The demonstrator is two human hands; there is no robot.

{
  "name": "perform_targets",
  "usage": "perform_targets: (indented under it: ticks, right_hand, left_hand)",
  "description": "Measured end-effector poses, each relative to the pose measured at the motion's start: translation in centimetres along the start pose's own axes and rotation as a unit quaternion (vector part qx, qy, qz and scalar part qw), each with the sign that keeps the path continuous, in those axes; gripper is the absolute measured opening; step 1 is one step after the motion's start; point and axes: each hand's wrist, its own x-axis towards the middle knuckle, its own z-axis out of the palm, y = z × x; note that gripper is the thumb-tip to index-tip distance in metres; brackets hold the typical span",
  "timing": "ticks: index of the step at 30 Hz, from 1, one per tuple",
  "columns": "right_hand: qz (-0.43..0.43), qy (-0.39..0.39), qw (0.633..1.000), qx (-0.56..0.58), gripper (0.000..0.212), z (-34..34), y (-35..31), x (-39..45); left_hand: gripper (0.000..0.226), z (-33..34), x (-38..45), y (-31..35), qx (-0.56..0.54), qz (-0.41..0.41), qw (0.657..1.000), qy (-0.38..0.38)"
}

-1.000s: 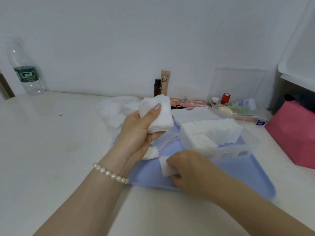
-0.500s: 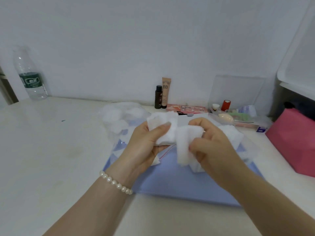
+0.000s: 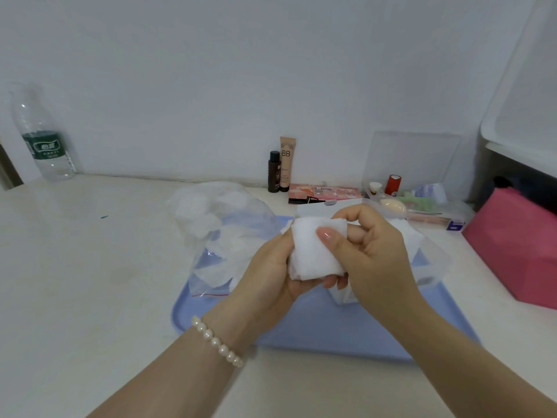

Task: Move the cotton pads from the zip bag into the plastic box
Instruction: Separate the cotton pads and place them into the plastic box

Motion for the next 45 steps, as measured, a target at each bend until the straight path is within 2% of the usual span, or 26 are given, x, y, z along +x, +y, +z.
perform_targets:
  ticks: [3, 7, 10, 15, 18, 20, 22, 26, 29, 32, 35, 37, 39, 41, 42, 44, 45]
  right_hand:
    - [-0.031, 0.02, 0.999, -0.004, 0.016, 0.2, -0.1, -0.3]
    - [-0.071, 0.057, 0.994, -0.054, 0.02, 0.2, 0.8, -0.2]
    - [-0.096, 0.066, 0.986, -0.119, 0.013, 0.3, 1.5, -0.1]
    - [-0.106, 0.071, 0.98, -0.152, 0.01, 0.1, 2.2, 0.1]
    - [-0.148, 0.085, 0.956, -0.24, 0.014, 0.0, 2.8, -0.1]
    - [-0.212, 0.098, 0.922, -0.31, 0.013, 0.0, 3.1, -0.2]
    - [-0.252, 0.109, 0.898, -0.343, 0.009, 0.1, 3.2, -0.3]
    - [-0.185, 0.119, 0.931, -0.291, 0.016, 0.4, 3.0, -0.8]
    - [-0.144, 0.137, 0.953, -0.229, 0.01, 0.1, 2.8, -0.3]
    - [-0.1, 0.203, 0.963, -0.146, 0.019, -2.1, 1.7, 1.7]
    - [-0.009, 0.269, 0.963, -0.022, 0.023, -5.2, -0.6, 3.7]
    - [0.051, 0.215, 0.975, -0.006, 0.019, -6.5, -2.0, 4.1]
    - [0.102, 0.088, 0.99, -0.051, 0.013, -6.7, -3.0, 3.9]
    - [0.14, -0.043, 0.984, -0.101, 0.018, -5.9, -3.4, 3.2]
    - [0.148, -0.083, 0.977, -0.127, 0.024, -5.3, -3.5, 2.8]
    - [0.136, -0.1, 0.969, -0.179, 0.041, -4.2, -3.4, 2.3]
    - [0.124, -0.091, 0.967, -0.201, 0.052, -3.8, -3.3, 2.1]
  left_hand:
    - [0.035, -0.1, 0.2, -0.3, 0.017, 0.009, 1.0, 0.008]
    - [0.038, -0.2, 0.2, -0.5, 0.018, 0.0, 1.0, 0.018]
    - [0.035, 0.2, -0.1, -0.5, 0.026, -0.007, 1.0, -0.003]
    - [0.037, 0.4, -0.2, -0.6, 0.025, -0.016, 1.0, -0.007]
    - [0.051, 0.5, -0.3, -0.6, 0.01, -0.023, 1.0, -0.008]
    - [0.063, 0.7, -0.5, -0.6, -0.013, -0.022, 0.999, -0.021]
    - [0.062, 0.8, -0.7, -0.7, 0.003, -0.001, 0.999, -0.044]
    - [0.045, 0.7, -0.8, -0.8, 0.03, 0.028, 0.998, -0.046]
    - [0.039, 0.5, -0.6, -0.4, -0.002, 0.039, 0.999, -0.024]
    - [0.043, 0.0, -0.2, 0.5, -0.06, 0.06, 0.996, 0.017]
    - [0.046, -0.7, 0.1, 1.3, -0.085, 0.076, 0.992, 0.056]
    - [0.043, -0.8, 0.2, 1.1, -0.058, 0.086, 0.992, 0.074]
    - [0.039, -0.7, 0.3, 0.3, 0.014, 0.108, 0.987, 0.114]
    - [0.037, -0.4, 0.7, -0.7, 0.129, 0.159, 0.963, 0.177]
    - [0.034, -0.1, 0.9, -1.1, 0.179, 0.187, 0.944, 0.203]
    - [0.031, 1.1, 1.1, -1.5, 0.25, 0.232, 0.912, 0.228]
    - [0.033, 1.9, 1.0, -1.5, 0.283, 0.245, 0.902, 0.214]
